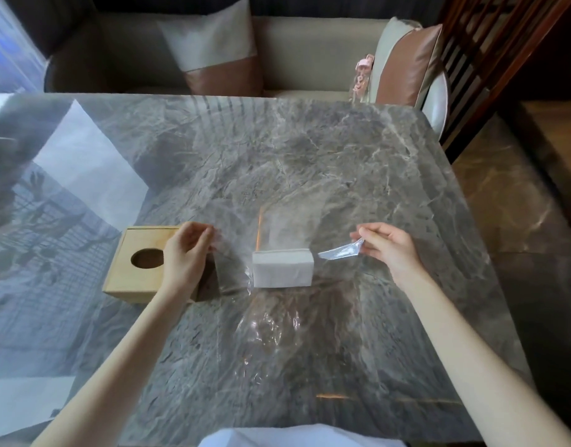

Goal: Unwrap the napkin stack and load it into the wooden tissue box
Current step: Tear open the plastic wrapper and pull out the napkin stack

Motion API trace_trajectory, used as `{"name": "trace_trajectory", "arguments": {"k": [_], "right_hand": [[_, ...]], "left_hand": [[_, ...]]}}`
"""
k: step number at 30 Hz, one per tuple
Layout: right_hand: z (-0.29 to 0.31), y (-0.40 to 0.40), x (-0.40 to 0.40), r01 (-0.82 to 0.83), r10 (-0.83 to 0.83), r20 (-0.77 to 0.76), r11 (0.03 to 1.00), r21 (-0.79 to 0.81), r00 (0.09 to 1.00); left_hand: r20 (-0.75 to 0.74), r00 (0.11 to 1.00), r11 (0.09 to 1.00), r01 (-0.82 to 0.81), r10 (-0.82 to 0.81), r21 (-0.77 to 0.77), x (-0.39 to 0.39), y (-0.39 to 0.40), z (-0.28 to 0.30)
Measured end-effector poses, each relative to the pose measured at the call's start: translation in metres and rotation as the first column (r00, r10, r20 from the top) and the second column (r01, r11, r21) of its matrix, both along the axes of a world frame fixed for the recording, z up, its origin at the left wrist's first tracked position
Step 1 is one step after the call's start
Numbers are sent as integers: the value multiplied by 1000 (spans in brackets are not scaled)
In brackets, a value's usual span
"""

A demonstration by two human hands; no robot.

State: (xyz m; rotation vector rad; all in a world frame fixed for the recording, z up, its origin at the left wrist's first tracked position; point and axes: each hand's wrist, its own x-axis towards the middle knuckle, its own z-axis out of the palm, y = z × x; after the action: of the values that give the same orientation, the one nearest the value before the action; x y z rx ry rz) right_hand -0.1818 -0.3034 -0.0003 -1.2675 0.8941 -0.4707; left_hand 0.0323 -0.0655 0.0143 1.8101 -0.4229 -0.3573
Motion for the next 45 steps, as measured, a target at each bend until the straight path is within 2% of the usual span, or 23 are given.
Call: {"name": "trace_trajectory", "arguments": {"k": [3, 7, 10, 13, 16, 19, 25, 29, 33, 38, 42, 45], "right_hand": [[-10, -7, 15, 25, -27, -50, 999, -25, 998], [-19, -11, 35, 62, -61, -100, 998, 11, 993], [-26, -9, 40, 75, -63, -122, 992, 105, 991], [-37, -4, 35, 60, -25, -195, 983, 175, 980], [-45, 4, 31, 13, 32, -250, 984, 176, 968], [-50, 9, 31, 14, 30, -285, 988, 154, 958], [-53, 10, 18, 65, 1, -220, 954, 291, 975], [-42, 12, 9, 26, 14, -153, 966, 258, 988], [-29, 17, -1, 36, -41, 17, 968, 247, 999], [-27, 36, -12, 4, -28, 86, 964, 265, 996], [-18, 42, -20, -72, 53, 108, 980, 187, 993], [-13, 39, -24, -20, 1, 107, 986, 168, 994]], "left_hand": [[-32, 998, 997, 57, -55, 60, 10, -16, -11], [-143, 982, 959, 155, -124, 238, 20, -31, -26], [-197, 980, 933, 109, -42, 344, 18, -35, -37], [-172, 984, 903, 39, 39, 428, 10, -30, -54], [-224, 973, 937, 26, 57, 350, 2, -24, -67], [-318, 938, 962, -54, 141, 267, -2, -22, -73], [-421, 881, 970, -147, 217, 194, -11, -19, -76], [-418, 879, 973, -196, 228, 118, -19, -15, -66], [-348, 926, 987, -158, 143, -16, -27, -4, -39], [-292, 956, 996, -61, 41, -60, -34, 12, -21], [-372, 926, 977, -13, -69, -214, -42, 23, -13], [-362, 925, 977, 38, -114, -211, -42, 30, -8]]}}
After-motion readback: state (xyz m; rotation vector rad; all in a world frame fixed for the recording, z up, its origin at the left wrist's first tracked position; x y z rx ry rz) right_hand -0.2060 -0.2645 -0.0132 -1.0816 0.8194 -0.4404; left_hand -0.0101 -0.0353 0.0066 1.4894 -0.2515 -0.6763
